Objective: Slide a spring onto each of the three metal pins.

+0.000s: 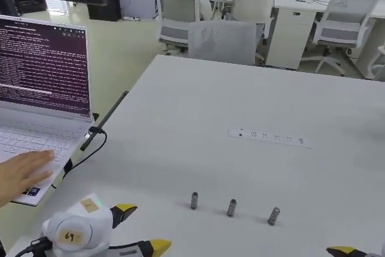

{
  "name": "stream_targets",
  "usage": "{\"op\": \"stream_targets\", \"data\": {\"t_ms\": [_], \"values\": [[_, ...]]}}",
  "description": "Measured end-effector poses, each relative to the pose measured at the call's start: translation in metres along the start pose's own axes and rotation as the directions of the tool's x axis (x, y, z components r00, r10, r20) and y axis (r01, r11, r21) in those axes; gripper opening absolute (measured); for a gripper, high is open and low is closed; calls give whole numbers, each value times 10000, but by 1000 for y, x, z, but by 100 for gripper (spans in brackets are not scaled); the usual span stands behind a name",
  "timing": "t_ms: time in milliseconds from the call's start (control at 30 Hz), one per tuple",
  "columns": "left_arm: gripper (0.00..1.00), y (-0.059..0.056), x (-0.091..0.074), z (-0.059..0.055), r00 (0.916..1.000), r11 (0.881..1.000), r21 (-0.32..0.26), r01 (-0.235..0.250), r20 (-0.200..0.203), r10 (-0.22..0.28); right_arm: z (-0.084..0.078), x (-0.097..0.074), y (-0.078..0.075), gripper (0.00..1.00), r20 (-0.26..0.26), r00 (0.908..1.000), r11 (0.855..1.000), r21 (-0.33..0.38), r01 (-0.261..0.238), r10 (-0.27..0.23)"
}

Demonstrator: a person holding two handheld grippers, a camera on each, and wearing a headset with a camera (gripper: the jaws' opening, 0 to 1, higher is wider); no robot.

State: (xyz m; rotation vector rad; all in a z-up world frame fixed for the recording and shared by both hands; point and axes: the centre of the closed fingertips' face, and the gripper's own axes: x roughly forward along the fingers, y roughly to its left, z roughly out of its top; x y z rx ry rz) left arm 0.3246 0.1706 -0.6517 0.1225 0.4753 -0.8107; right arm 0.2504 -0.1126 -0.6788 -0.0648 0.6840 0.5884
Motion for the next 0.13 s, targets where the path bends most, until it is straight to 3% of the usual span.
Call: {"op": "stream_targets", "data": {"t_ms": [133], "values": [[57, -2, -1, 0, 10000, 10000, -29, 16, 15, -16, -2, -2, 5, 56, 83, 10000, 9999, 140, -10, 9]]}}
